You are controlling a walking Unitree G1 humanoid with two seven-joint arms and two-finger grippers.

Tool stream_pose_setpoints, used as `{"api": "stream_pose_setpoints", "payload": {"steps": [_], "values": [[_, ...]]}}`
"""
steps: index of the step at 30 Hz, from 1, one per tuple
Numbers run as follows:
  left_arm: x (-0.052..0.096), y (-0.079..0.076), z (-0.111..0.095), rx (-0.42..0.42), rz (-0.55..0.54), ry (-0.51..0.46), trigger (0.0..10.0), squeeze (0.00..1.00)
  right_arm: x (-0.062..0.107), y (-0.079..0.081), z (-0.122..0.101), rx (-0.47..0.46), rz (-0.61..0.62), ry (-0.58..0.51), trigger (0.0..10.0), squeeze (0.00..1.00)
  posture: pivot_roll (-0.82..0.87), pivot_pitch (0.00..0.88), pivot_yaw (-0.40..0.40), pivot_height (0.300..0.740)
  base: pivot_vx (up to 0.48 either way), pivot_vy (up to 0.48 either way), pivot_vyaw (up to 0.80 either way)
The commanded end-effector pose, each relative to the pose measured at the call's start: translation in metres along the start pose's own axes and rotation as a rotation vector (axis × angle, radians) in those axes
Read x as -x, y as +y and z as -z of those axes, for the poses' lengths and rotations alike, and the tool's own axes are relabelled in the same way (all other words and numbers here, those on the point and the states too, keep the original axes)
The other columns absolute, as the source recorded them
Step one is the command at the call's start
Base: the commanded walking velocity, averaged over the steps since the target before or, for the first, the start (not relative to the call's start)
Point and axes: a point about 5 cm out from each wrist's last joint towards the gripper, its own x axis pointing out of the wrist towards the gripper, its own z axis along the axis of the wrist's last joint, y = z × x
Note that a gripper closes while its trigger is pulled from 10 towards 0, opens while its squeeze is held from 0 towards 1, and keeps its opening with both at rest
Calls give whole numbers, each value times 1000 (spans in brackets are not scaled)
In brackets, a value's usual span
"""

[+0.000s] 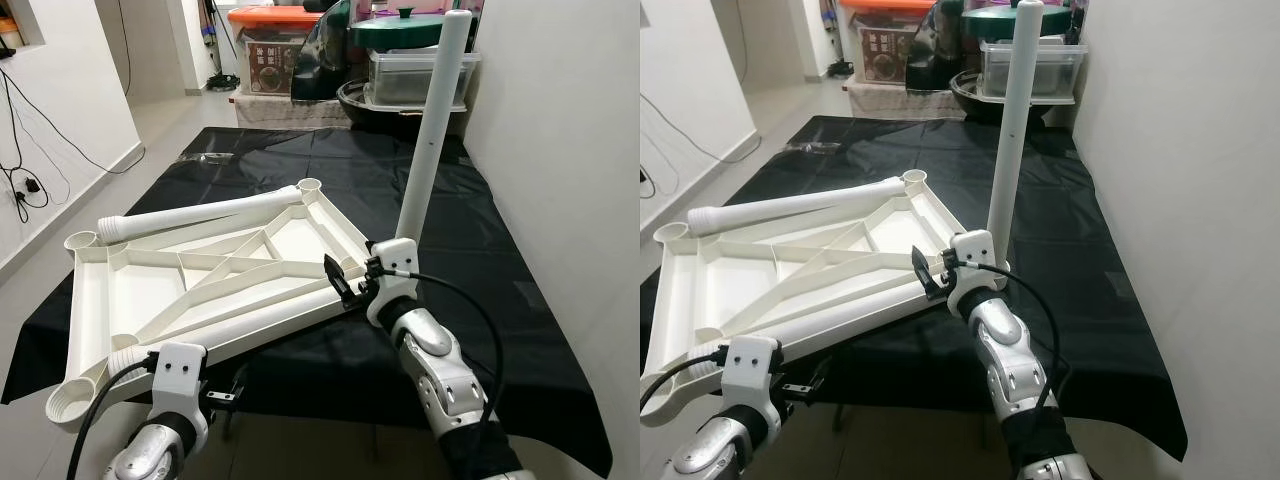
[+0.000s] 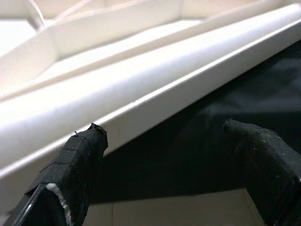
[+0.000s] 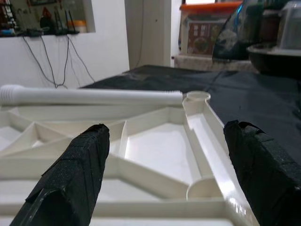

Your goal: Building children table

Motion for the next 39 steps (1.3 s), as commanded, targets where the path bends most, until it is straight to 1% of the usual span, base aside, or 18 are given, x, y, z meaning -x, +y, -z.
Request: {"api": "stream_pose_setpoints", "payload": {"steps": [1,5,6,7,8,10,13,17,18,19,23,27,28,31,33,37,38,39], "values": [[1,8,-9,-8,-18,-26,10000,0,-1,0,5,-11,5,21,10000,0,54,0,-20,740,0,0,0],[1,17,-13,-8,-37,-29,10000,0,-2,-1,4,-5,5,23,10000,0,54,0,-24,740,0,0,0],[2,30,-15,-9,-70,-25,10000,0,-2,-2,3,-1,9,20,10000,0,54,0,-24,740,0,0,0],[2,30,-15,-9,-70,-25,10000,0,-2,-2,3,-1,9,20,10000,0,54,0,-24,740,0,0,0],[6,56,-17,0,-121,-17,10000,0,-4,-5,0,-10,22,13,10000,0,56,0,-25,740,0,0,0],[7,62,-17,10,-124,-19,10000,0,-4,-5,-1,-13,24,8,10000,0,56,0,-25,740,0,0,0],[7,60,-23,-15,-101,-45,10000,0,-4,-5,-2,-18,22,6,10000,0,49,0,-22,740,0,0,0],[4,46,-40,-77,-43,-134,10000,0,-5,-2,-1,-34,3,5,10000,0,49,0,-22,740,0,0,0],[3,37,-56,-122,-50,-230,10000,0,-5,2,2,-48,-19,11,10000,0,53,0,-26,740,0,0,0],[2,34,-70,-123,-107,-316,10000,0,-5,6,3,-34,-51,13,10000,0,57,0,-29,740,0,0,0],[2,29,-81,-97,-186,-396,10000,0,-7,9,2,-21,-96,13,10000,0,52,0,-24,740,0,0,0],[0,15,-73,-67,-165,-370,10000,0,-8,10,0,-7,-150,4,10000,0,52,0,-24,740,0,0,0],[-3,-6,-54,-22,-77,-299,10000,0,-7,21,0,45,-333,12,10000,0,52,0,-24,740,0,0,0],[-3,-15,-47,-14,-42,-274,10000,0,-10,23,1,76,-401,37,10000,0,44,0,-21,740,0,0,0],[-2,-30,-35,-3,25,-238,10000,0,-21,20,2,164,-482,121,10000,0,43,0,-24,740,0,0,0],[5,-62,-26,52,177,-216,10000,0,-51,14,-24,284,-620,161,10000,0,49,0,-41,740,0,0,0],[5,-62,-26,52,177,-216,10000,0,-51,14,-24,284,-620,161,10000,0,49,0,-41,740,0,0,0],[9,-73,-22,58,239,-200,10000,0,-58,16,-34,345,-684,186,10000,0,52,0,-52,740,0,0,0]]}}
